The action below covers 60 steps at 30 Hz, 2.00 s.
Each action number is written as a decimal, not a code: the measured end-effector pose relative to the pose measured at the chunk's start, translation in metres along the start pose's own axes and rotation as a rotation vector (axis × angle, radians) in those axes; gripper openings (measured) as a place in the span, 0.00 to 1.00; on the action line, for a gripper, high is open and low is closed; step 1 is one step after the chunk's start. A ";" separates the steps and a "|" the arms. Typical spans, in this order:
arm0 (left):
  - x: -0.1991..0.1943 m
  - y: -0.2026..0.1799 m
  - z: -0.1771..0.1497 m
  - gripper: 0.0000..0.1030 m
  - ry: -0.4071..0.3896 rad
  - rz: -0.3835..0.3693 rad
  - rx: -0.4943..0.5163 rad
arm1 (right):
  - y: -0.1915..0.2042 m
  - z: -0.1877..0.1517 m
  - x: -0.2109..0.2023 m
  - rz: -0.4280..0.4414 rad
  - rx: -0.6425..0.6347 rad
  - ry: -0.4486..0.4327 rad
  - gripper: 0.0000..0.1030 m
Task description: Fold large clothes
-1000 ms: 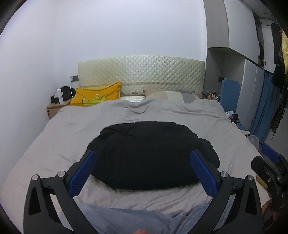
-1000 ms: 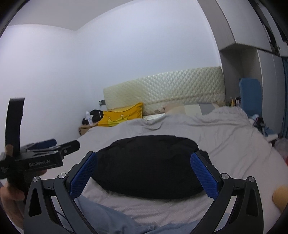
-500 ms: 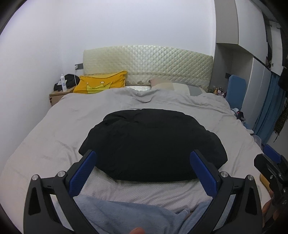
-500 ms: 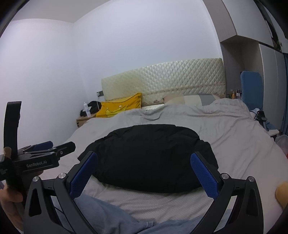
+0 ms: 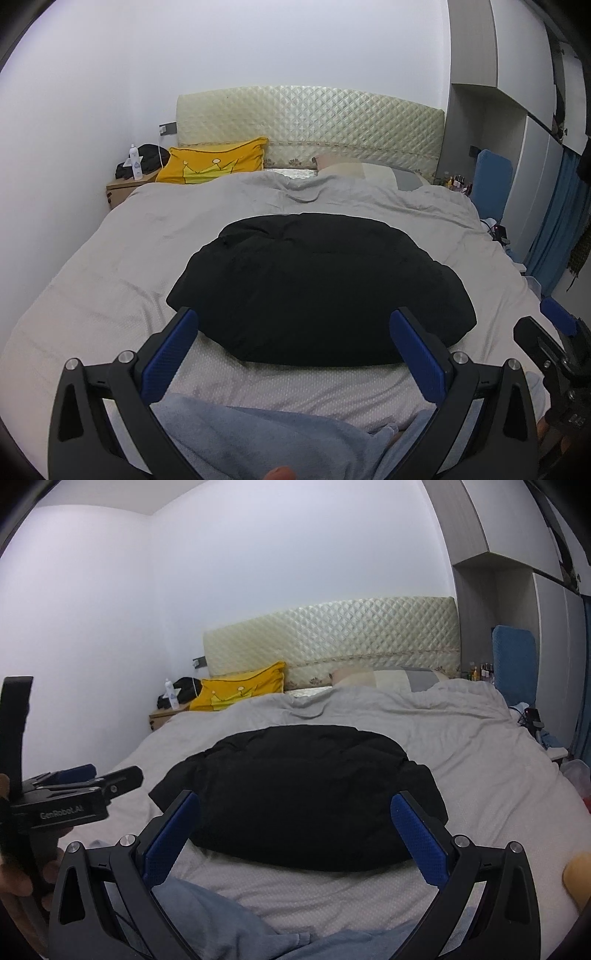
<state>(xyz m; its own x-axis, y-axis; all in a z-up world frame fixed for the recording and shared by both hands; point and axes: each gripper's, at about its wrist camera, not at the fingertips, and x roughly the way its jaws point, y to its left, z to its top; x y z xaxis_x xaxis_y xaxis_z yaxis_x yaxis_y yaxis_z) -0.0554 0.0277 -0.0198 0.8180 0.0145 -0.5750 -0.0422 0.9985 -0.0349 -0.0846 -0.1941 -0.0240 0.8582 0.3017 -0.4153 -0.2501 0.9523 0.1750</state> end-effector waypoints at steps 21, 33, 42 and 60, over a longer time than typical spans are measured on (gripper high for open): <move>0.001 0.002 -0.006 1.00 -0.002 -0.005 0.004 | -0.005 -0.007 0.008 -0.027 0.026 0.009 1.00; 0.005 0.011 -0.010 1.00 0.010 -0.023 -0.031 | -0.005 -0.004 -0.001 -0.037 0.022 -0.017 1.00; -0.001 0.012 -0.009 1.00 0.006 -0.058 -0.047 | -0.005 -0.004 -0.003 -0.045 0.021 -0.019 1.00; -0.009 0.015 -0.007 1.00 -0.004 -0.056 -0.057 | -0.005 -0.005 -0.009 -0.048 0.022 -0.032 1.00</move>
<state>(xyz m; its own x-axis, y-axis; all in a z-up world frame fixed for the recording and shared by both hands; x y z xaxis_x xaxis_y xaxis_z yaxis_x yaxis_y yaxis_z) -0.0677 0.0420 -0.0209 0.8221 -0.0410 -0.5679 -0.0286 0.9932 -0.1131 -0.0934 -0.2014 -0.0256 0.8830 0.2535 -0.3950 -0.1984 0.9643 0.1753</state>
